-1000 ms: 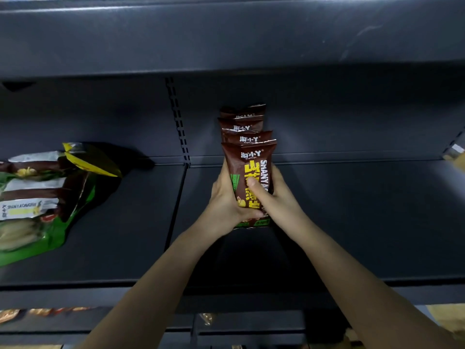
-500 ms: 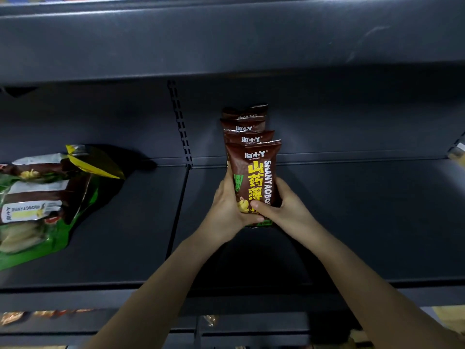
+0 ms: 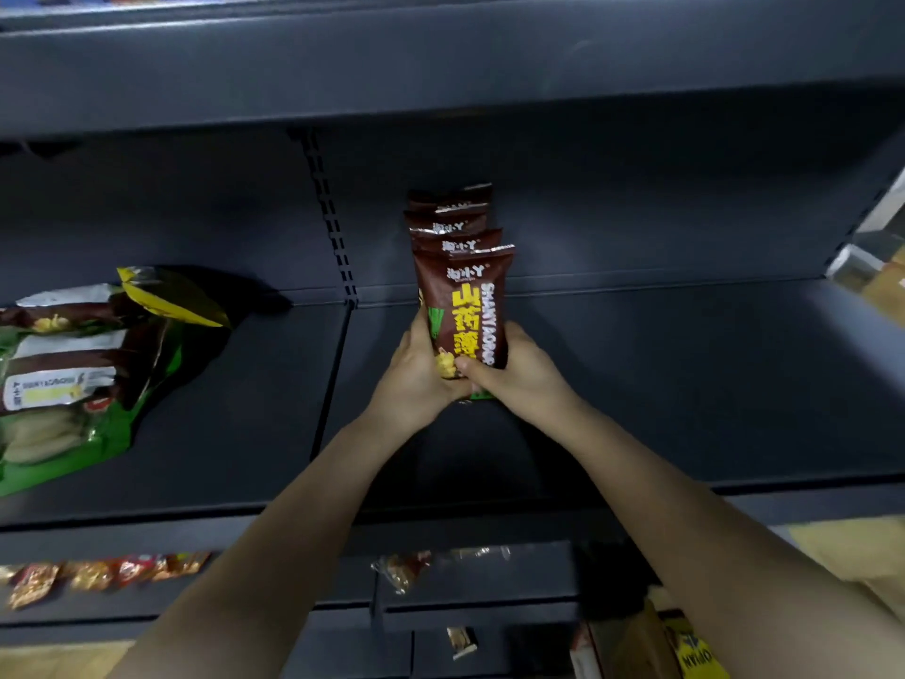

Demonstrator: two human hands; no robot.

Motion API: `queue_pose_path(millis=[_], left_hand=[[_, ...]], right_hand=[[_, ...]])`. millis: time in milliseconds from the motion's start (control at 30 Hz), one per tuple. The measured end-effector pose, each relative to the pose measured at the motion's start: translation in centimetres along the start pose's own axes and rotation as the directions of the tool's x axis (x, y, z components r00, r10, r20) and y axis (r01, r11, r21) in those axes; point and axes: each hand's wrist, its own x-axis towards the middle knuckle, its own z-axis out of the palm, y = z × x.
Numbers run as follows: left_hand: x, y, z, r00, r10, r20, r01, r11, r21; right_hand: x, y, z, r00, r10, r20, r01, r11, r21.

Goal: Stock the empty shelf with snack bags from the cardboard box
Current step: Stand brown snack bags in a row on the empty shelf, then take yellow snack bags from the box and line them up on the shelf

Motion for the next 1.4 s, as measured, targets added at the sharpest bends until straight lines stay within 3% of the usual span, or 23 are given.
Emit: queue_pose_path(millis=[133,267,333,433,600,767,1100,1300,1400], left_hand=[[-1.9,0.2,-0.1,0.998,-0.056,-0.043,0.062,0.985,0.163],[-5.4,2.4,-0.3,0.955,-0.138,-0.261,0.235,0.89,0.392],[-7.7,4.2,0.4,0.934,-0.071,-0.35,0.233,0.865,0.444],[-10.9,7.3,2.9,0.914,0.139,-0.381,0.073,0.868,0.491],[-14.7,13.3,10.1,0.898,0.341,-0.28,-0.172,0.854,0.49],[-17.9,17.1,18.8,0.929,0.334,-0.162,-0.241,0.876,0.418],[-21.4,16.2,32.0,0.991,0.015,0.134,-0.069,0.909,0.411],[-21.9,12.0,37.3,0.89,-0.266,0.37,0.094,0.902,0.421],[-22.3,10.2,39.2,0.832,-0.338,0.439,0.134,0.892,0.433]], right_hand=[[-1.4,0.2,-1.5,1.0,-0.009,0.016,0.011,0.99,-0.139],[-4.3,1.1,-4.7,0.999,0.002,-0.032,-0.007,0.986,-0.164],[-6.3,1.6,-6.8,0.998,-0.04,-0.054,0.029,0.982,-0.185],[-9.7,2.7,-10.2,0.992,-0.109,-0.061,0.093,0.971,-0.219],[-15.3,5.7,-16.0,0.981,-0.192,-0.035,0.177,0.95,-0.256],[-20.8,9.8,-21.1,0.974,-0.226,-0.035,0.208,0.94,-0.272],[-28.5,20.6,-24.8,0.995,0.1,0.027,-0.087,0.947,-0.31],[-30.7,27.9,-22.6,0.924,0.379,0.06,-0.302,0.814,-0.496],[-31.6,30.4,-20.9,0.825,0.564,0.021,-0.452,0.683,-0.573]])
